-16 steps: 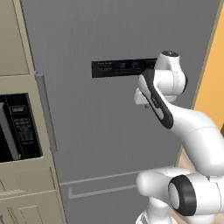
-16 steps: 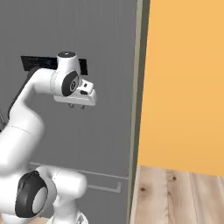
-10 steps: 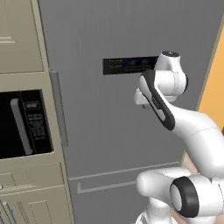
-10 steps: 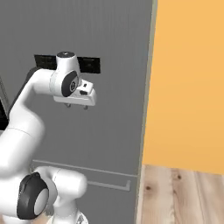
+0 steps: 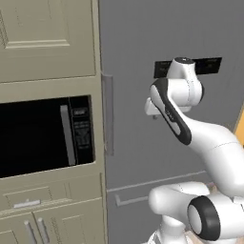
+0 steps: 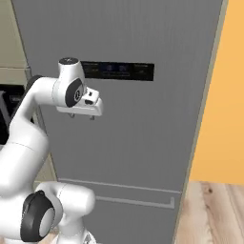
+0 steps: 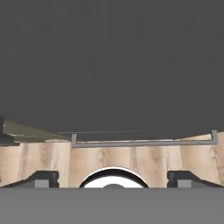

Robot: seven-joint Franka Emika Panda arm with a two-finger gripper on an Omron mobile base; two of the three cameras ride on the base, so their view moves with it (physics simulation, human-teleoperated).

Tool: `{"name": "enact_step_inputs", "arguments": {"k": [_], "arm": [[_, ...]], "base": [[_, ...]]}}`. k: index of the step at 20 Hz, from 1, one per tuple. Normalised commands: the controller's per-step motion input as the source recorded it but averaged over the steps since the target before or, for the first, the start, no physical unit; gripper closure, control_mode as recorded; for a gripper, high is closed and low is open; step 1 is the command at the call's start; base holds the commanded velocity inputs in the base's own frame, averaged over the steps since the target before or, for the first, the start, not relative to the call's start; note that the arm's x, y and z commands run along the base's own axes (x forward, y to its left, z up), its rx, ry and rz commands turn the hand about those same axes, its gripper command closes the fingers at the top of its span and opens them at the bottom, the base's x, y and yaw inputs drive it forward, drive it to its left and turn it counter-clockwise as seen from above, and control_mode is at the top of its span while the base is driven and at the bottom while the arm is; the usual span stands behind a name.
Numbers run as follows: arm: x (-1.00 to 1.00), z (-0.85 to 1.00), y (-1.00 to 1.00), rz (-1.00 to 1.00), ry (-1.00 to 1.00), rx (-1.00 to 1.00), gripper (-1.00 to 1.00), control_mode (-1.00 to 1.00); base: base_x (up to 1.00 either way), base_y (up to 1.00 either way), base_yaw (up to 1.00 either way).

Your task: Open the fridge, grab two sodas, and place both sodas inside the bowl with ice on the dining counter.

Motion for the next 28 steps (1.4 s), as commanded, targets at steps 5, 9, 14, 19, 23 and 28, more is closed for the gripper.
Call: {"name": "enact_step_inputs", "arguments": {"k": [5,9,14,19,23,28], "arm": [[0.0,0.0,0.0,0.0,0.0,0.0,-1.0,1.0],[0.0,0.0,0.0,0.0,0.0,0.0,-1.0,1.0],[0.0,0.0,0.0,0.0,0.0,0.0,-1.0,1.0],[0.0,0.0,0.0,0.0,0.0,0.0,-1.0,1.0],[0.0,0.0,0.0,0.0,0.0,0.0,-1.0,1.0],[0.0,0.0,0.0,0.0,0.0,0.0,-1.0,1.0]], "base": [[-0.18,0.89,-0.28],[-0.12,0.77,-0.34],[-0.08,0.65,-0.38],[-0.01,0.49,-0.42],[0.0,0.4,-0.44],[0.04,0.52,-0.38]]}}
